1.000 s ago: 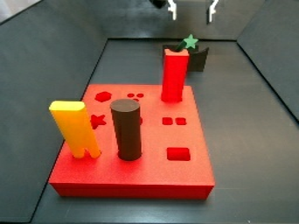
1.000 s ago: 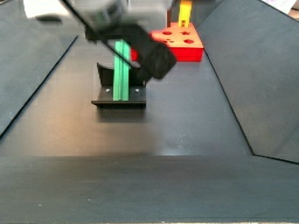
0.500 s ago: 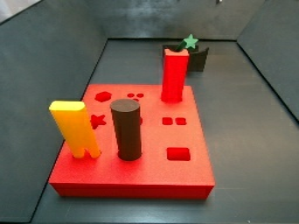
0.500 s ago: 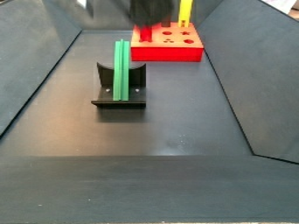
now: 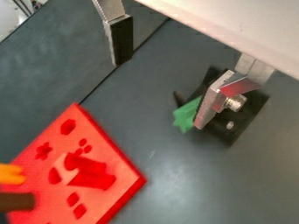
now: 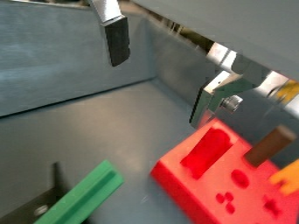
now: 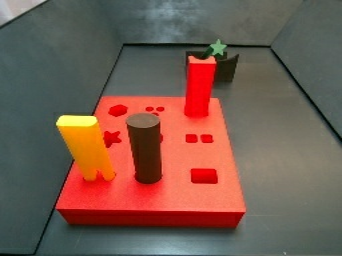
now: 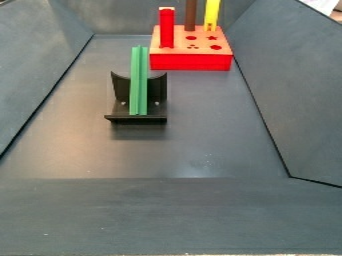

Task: Pick up the star object. Move up. Place the star object on the fixture. Regrasp the star object. Move to above the board. Insert the star object.
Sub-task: Regrasp the star object.

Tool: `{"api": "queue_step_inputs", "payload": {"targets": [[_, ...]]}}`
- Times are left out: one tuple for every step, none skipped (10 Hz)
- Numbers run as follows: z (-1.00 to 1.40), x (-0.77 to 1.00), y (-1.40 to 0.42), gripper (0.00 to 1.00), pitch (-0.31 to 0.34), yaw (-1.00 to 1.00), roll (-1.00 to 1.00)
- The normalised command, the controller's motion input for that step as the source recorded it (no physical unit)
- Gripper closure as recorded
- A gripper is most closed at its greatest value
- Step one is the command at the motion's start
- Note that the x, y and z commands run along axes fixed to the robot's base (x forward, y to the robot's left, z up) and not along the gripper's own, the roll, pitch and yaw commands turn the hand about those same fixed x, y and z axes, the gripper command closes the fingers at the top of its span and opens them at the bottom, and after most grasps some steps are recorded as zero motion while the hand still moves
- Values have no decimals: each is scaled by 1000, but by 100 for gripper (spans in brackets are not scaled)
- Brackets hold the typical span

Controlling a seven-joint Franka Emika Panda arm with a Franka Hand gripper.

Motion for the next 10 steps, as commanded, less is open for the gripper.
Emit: {"api": "queue_step_inputs", "payload": {"targets": [[34, 5, -41, 0, 29, 3, 1000], [16, 11, -37, 0, 27, 4, 1000], [8, 18, -31, 0, 25, 5, 1000], [3, 22, -25, 0, 25, 6, 1000], [3, 23, -22, 0, 28, 8, 1000], [1, 21, -22, 0, 35, 10, 1000], [2, 25, -21, 0, 43, 12, 1000], [-1, 30, -23, 0, 48, 14, 1000], [-13, 49, -25, 0, 58, 18, 1000], [-12, 64, -27, 0, 73, 22, 1000]]}}
